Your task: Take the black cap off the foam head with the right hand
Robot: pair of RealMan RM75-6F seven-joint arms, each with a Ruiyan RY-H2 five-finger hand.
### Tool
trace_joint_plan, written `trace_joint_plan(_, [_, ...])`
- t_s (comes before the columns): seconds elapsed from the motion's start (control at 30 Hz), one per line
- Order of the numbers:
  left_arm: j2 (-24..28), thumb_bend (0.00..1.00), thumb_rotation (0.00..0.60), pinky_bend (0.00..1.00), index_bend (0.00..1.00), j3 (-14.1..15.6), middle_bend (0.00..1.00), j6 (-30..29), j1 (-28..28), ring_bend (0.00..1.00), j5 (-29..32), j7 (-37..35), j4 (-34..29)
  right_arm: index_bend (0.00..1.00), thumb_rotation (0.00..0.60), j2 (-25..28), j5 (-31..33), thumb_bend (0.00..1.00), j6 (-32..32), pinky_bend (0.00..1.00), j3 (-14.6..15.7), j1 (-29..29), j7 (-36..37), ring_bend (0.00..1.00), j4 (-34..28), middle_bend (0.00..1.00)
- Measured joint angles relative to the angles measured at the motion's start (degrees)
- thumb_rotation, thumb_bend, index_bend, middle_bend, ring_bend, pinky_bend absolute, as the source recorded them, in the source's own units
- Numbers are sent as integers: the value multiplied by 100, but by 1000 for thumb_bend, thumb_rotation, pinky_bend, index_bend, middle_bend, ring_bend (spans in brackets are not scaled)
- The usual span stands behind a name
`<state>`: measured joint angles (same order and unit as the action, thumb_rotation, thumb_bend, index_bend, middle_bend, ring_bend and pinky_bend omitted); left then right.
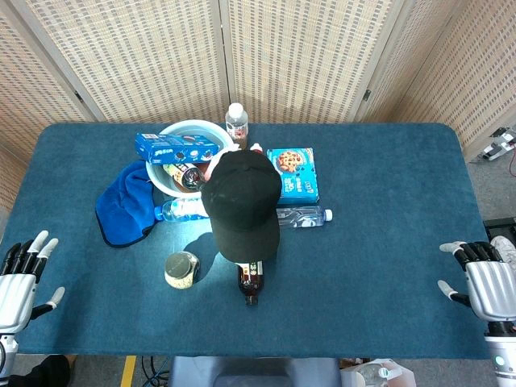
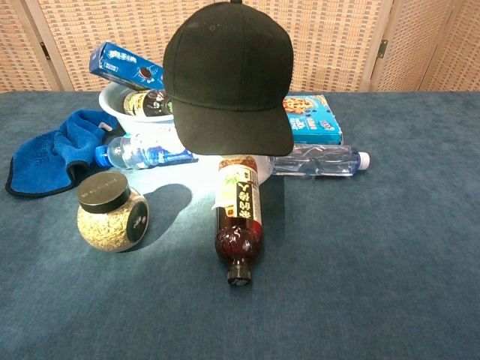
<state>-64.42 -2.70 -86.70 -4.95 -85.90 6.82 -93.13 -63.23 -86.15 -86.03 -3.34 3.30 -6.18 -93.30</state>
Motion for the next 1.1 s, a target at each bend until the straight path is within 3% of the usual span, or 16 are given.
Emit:
trace_joint_plan(0.57, [49, 244, 600, 0, 49, 18, 0, 27, 16, 0, 27, 130, -149, 334, 600, 5, -351, 142, 57, 246, -2, 181, 168, 284, 71, 337])
trace_joint_plan(0.87, [78, 243, 600, 0, 49, 21, 0, 25, 18, 0, 13, 136, -206, 334, 600, -18, -748, 141, 429, 246, -94, 703, 145, 274, -177, 337])
trace_joint_plan(1.1, [118, 243, 600, 0, 49, 45, 0, -24, 63, 0, -3, 131, -250, 384, 600, -365, -1028, 141, 718, 246, -298, 1263, 61, 222, -274, 337])
